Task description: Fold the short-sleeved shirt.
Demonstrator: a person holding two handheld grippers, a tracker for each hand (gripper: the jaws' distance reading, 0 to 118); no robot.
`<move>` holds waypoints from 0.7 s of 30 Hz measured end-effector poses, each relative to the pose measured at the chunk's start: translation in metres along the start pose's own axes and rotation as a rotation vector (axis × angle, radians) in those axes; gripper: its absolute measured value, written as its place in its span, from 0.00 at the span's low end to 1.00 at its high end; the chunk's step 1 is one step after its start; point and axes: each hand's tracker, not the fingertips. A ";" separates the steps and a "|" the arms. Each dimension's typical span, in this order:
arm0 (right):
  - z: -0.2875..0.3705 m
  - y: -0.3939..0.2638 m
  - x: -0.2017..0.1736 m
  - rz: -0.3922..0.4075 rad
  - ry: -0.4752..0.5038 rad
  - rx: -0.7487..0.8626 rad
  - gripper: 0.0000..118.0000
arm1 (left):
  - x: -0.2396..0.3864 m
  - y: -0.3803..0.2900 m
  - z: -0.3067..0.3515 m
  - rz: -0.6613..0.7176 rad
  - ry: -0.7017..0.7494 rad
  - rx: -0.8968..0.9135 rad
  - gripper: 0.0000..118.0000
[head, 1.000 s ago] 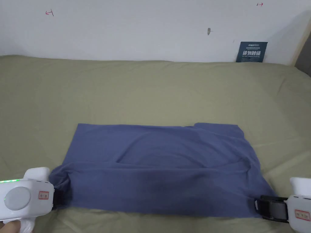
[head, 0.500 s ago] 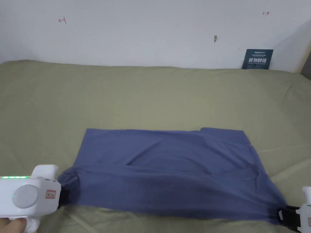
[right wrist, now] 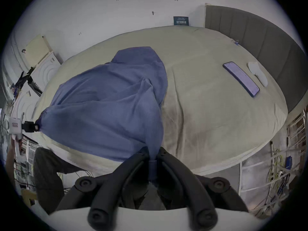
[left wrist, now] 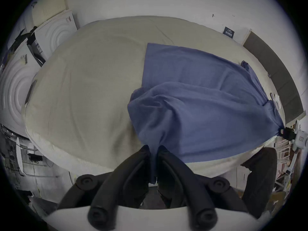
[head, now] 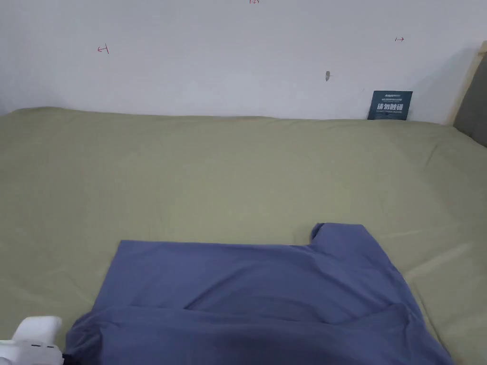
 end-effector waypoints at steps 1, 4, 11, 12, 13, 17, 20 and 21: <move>-0.001 0.013 0.001 -0.030 0.003 0.012 0.22 | -0.001 0.000 -0.004 0.001 -0.015 0.006 0.11; -0.011 0.015 0.012 -0.066 -0.024 0.043 0.96 | -0.001 0.002 -0.005 -0.005 0.025 0.056 0.88; -0.033 0.059 0.018 -0.007 -0.091 0.164 0.65 | 0.008 0.050 0.019 0.034 0.042 0.276 0.74; -0.043 0.070 0.019 -0.008 -0.091 0.185 0.34 | 0.014 0.063 0.016 0.027 0.045 0.270 0.52; -0.049 0.077 0.017 -0.004 -0.089 0.206 0.04 | 0.019 0.075 0.010 0.010 0.038 0.266 0.15; -0.049 0.122 -0.031 0.048 -0.145 0.212 0.00 | 0.028 0.121 -0.025 -0.005 0.068 0.280 0.00; -0.062 0.144 -0.038 0.051 -0.146 0.201 0.00 | 0.023 0.154 -0.052 0.044 0.012 0.252 0.03; -0.068 0.151 -0.040 0.052 -0.149 0.201 0.00 | 0.022 0.166 -0.061 0.037 0.018 0.244 0.09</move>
